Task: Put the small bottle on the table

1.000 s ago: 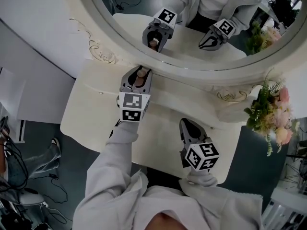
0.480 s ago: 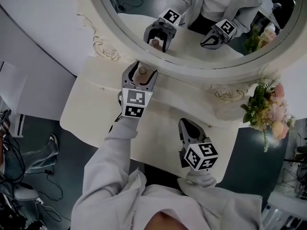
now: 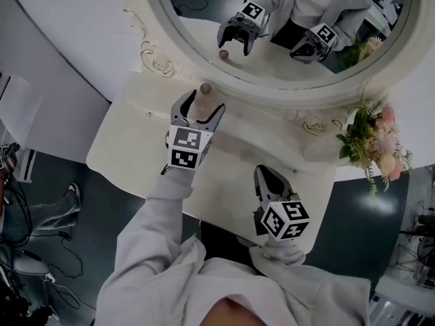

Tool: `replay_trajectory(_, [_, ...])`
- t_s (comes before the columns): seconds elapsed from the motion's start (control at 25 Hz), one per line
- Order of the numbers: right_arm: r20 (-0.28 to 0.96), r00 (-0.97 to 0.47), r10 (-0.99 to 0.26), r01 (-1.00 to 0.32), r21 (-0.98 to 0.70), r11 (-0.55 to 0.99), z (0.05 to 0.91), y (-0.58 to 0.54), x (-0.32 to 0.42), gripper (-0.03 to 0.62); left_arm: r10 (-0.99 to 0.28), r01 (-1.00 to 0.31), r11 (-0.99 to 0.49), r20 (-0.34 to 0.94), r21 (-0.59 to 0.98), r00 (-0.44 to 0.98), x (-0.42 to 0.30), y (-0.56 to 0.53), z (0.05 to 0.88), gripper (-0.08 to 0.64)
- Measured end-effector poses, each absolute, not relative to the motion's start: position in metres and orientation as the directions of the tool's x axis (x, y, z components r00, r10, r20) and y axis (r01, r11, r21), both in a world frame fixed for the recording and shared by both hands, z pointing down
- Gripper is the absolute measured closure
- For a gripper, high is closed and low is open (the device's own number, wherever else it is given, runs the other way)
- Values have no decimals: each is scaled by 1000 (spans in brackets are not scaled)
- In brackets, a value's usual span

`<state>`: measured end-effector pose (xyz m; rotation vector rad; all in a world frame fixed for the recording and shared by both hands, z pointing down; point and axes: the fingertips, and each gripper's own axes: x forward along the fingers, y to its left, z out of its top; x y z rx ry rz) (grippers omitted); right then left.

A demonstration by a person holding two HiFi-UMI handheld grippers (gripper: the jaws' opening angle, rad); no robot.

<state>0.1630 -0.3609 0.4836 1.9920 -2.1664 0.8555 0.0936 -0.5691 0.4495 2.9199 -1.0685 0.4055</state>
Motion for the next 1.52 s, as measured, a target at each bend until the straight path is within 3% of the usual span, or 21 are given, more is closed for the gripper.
replay_trajectory(0.4, [375, -117, -920, -948, -317, -8, 461, -328, 156, 554, -613, -635, -772, 296, -30, 732, 69, -511, 445, 222])
replay_trajectory(1.52, [271, -194, -943, -957, -264, 121, 410, -266, 103, 554, -652, -685, -725, 250, 68, 715, -30, -359, 426, 235])
